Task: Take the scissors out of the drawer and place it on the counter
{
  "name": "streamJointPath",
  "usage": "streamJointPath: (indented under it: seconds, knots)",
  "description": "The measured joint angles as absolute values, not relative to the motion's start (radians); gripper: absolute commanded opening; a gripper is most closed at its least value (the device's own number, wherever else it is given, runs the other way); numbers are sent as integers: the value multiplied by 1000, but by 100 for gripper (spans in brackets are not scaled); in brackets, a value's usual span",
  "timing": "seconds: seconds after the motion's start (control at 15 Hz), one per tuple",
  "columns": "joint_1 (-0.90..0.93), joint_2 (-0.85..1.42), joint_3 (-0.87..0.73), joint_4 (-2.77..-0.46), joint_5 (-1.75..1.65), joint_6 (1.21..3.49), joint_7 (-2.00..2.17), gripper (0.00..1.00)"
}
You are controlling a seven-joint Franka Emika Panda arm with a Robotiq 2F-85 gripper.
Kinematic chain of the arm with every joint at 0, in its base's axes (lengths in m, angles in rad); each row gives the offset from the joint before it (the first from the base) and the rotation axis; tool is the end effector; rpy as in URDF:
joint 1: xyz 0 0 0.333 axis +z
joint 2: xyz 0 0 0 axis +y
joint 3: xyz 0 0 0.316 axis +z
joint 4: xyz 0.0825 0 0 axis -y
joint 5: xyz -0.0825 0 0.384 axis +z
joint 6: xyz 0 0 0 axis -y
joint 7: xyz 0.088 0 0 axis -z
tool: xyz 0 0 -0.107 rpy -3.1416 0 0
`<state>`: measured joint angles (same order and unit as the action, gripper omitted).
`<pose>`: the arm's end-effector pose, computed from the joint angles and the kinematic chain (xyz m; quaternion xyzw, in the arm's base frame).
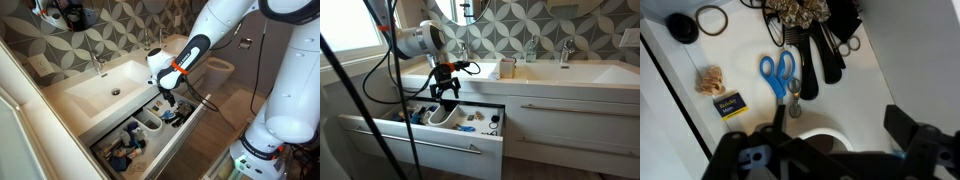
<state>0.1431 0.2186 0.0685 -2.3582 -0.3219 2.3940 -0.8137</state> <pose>0.4812 0.1016 0.2226 0.7951 0.5930 -0.1118 0.0600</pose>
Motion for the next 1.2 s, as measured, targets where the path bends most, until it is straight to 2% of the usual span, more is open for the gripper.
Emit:
streamJointPath:
  seconds: [0.73, 1.2]
  knots:
    - [117, 519, 56, -2195, -420, 2471, -716, 100]
    - [116, 519, 56, -2186, -421, 2476, -714, 100]
